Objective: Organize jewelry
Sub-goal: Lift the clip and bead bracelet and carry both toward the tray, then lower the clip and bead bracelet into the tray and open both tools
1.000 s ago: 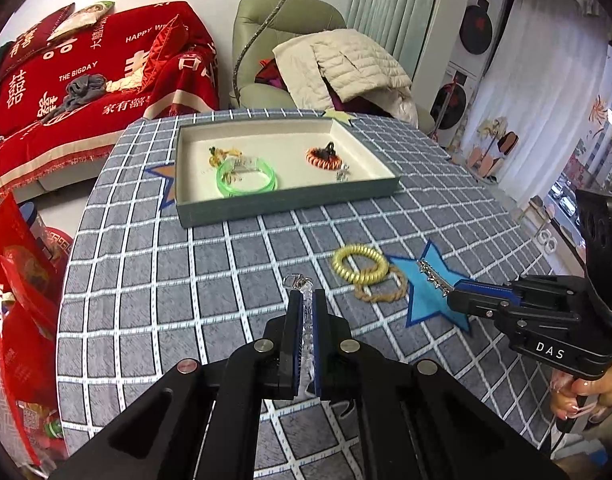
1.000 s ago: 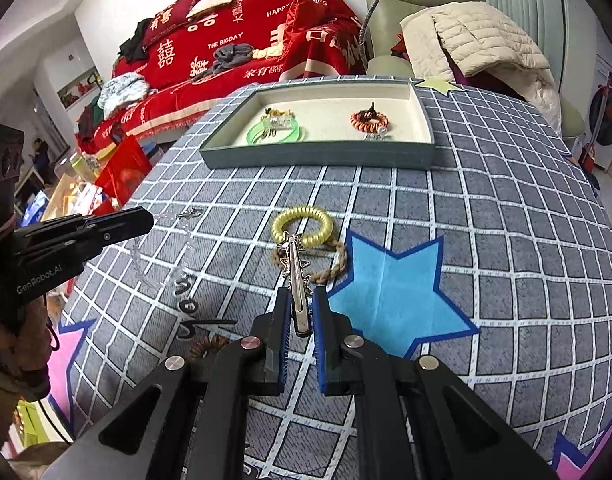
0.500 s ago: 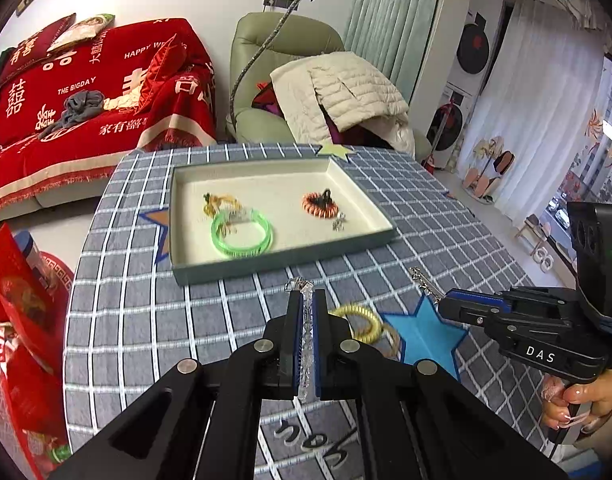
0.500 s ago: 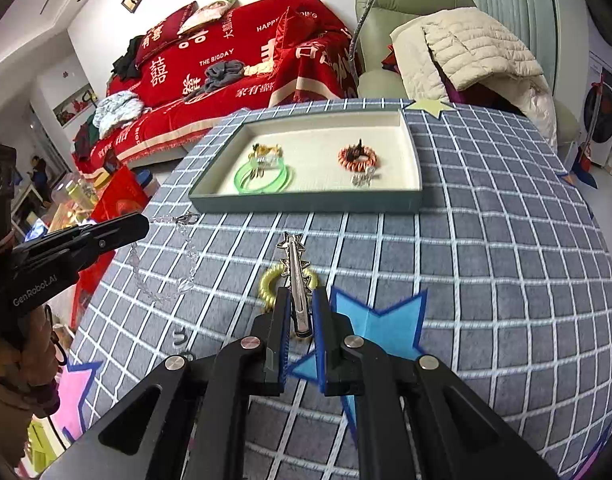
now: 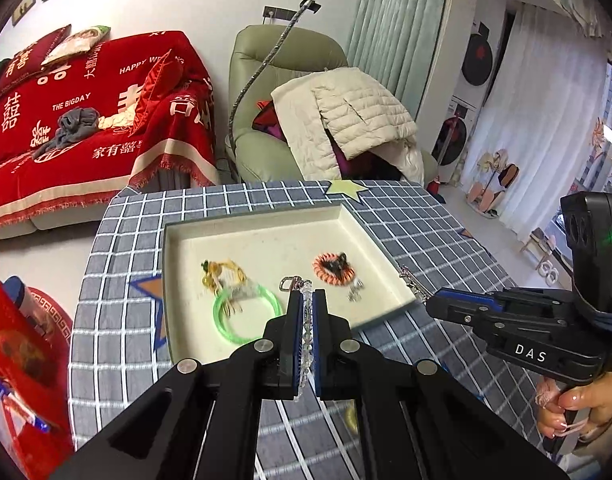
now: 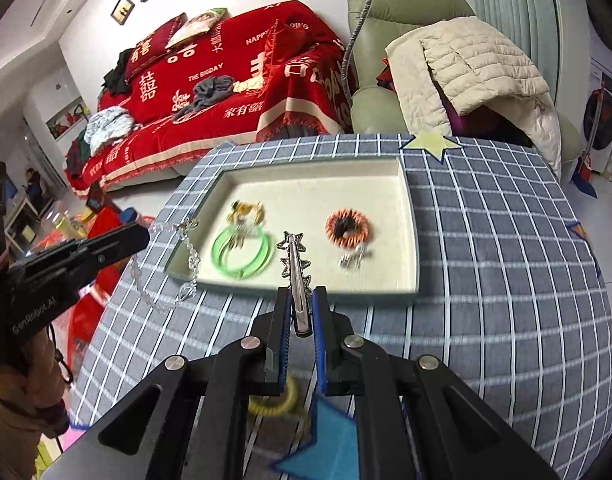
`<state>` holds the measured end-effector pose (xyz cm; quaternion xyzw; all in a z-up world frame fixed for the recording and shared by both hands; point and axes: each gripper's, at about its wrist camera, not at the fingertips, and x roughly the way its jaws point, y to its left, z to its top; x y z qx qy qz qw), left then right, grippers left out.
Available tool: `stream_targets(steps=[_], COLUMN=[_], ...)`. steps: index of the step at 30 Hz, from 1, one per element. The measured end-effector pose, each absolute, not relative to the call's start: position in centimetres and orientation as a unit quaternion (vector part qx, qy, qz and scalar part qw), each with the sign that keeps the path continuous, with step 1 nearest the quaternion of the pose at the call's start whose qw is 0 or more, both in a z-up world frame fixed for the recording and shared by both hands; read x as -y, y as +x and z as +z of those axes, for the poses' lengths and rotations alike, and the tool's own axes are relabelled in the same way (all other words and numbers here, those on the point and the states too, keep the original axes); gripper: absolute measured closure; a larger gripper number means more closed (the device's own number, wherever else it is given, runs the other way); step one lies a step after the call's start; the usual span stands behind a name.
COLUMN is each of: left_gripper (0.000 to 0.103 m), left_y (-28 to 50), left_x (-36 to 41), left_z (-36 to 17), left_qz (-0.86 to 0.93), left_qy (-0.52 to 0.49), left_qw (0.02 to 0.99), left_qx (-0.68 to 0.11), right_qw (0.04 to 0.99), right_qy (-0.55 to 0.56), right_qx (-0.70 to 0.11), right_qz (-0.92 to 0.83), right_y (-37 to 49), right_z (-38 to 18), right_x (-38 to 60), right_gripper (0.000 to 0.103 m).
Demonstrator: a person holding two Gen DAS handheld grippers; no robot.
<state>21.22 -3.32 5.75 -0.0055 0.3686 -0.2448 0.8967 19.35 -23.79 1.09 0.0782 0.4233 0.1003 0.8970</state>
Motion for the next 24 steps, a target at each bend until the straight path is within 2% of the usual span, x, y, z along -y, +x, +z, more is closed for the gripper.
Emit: stream_targets(steps=[10, 24], left_gripper=[0.078, 0.078], left_y=[28.5, 34.4], left_x=[5.4, 5.6], left_z=[4.1, -4.5], left_qz=[-0.225, -0.148], left_qy=[-0.007, 0.011], left_qw=[0.9, 0.885], left_qx=[-0.373, -0.442], right_qw=[0.896, 0.88], right_qy=[0.083, 0.086], right_qx=[-0.432, -0.467], right_qz=[0.061, 0.021], right_y=[27.1, 31.9], right_z=[-1.1, -6.9], right_x=[25.3, 26.9], right_gripper=[0.091, 0.091])
